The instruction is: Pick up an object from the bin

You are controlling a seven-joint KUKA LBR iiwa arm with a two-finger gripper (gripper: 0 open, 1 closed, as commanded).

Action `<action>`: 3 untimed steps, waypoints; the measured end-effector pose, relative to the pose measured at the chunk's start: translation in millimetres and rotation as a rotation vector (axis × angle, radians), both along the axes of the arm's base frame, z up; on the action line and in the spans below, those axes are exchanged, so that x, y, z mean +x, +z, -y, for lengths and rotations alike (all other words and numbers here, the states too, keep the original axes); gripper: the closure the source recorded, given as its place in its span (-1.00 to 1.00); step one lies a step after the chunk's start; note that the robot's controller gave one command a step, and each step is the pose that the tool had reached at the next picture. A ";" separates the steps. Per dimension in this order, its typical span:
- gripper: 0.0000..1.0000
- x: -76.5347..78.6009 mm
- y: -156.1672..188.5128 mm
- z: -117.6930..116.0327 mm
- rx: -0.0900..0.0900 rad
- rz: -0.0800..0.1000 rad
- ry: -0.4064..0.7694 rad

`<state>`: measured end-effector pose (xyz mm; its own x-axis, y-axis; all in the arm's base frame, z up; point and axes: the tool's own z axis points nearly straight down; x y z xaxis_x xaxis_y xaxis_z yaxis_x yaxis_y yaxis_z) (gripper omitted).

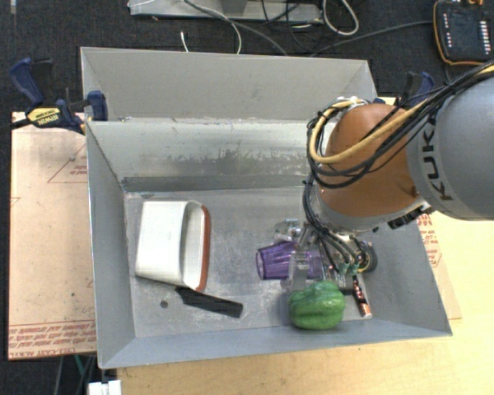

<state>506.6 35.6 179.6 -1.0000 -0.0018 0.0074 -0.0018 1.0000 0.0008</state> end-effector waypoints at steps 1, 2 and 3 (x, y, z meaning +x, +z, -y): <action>-1.00 1.7 3.2 0.3 0.000 0.007 -0.002; -1.00 10.3 53.7 6.4 0.001 0.009 -0.019; -1.00 12.1 107.6 3.0 0.001 0.006 -0.042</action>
Offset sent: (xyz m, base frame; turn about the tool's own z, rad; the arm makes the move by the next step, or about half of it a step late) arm 0.0092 -0.0068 0.0528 0.0188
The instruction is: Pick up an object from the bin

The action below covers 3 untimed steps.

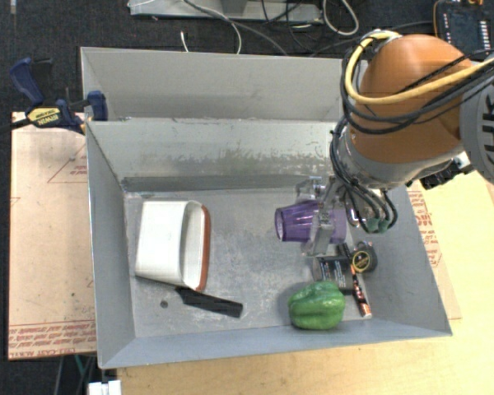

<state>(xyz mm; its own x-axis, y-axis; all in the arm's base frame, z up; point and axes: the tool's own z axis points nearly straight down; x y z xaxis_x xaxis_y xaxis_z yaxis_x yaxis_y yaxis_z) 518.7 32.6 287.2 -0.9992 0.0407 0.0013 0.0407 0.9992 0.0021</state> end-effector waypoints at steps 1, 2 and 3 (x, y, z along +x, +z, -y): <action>-1.00 -2.3 -23.8 8.3 -0.001 -0.011 0.007; -1.00 -6.4 -111.9 -7.3 0.001 0.001 0.117; -1.00 -7.3 -43.8 1.0 0.000 0.000 0.085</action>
Offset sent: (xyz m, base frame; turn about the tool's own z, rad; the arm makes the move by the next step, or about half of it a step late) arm -0.0084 0.0101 -0.1318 -0.1421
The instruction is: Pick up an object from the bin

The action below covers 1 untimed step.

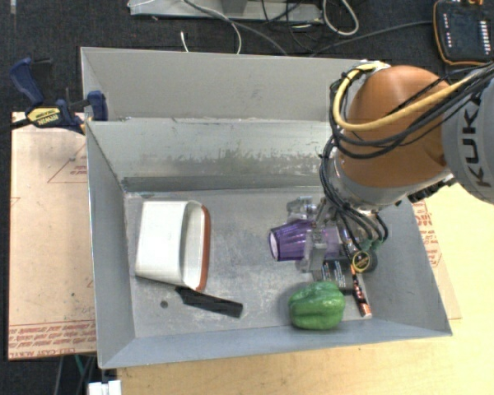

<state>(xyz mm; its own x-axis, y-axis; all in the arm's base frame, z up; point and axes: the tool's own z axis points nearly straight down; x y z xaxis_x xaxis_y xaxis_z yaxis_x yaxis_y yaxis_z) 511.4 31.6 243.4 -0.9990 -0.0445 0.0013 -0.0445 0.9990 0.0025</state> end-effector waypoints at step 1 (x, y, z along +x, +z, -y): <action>-1.00 -13.4 21.8 0.2 0.001 -0.010 0.042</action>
Offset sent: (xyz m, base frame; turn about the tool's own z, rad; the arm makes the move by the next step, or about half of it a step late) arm -0.0054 0.0073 0.0946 -0.0371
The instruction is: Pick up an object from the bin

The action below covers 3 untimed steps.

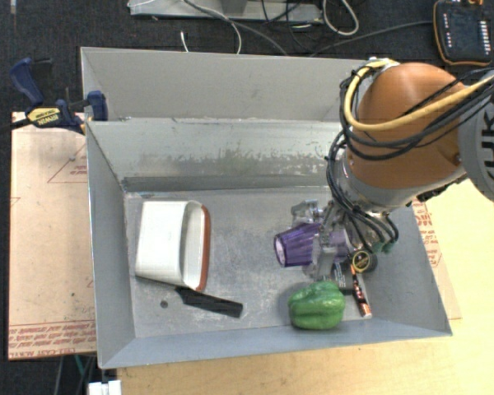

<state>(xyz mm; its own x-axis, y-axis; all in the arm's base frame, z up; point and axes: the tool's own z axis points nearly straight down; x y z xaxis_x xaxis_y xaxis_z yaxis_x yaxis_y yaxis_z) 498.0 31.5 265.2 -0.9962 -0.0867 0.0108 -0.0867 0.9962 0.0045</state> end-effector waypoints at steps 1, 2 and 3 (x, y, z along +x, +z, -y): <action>-1.00 9.8 74.6 -8.0 0.001 0.021 -0.004; -1.00 18.8 107.9 -7.2 0.000 -0.003 -0.009; -1.00 22.3 143.6 -10.7 0.000 0.012 -0.045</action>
Offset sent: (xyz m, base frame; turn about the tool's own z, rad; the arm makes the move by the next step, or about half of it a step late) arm 0.0176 0.0067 0.1071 0.0089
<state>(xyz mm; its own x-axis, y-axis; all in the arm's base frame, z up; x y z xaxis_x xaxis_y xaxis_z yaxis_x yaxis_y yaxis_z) 520.4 42.2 408.8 -0.9991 -0.0419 -0.0013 -0.0419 0.9991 0.0042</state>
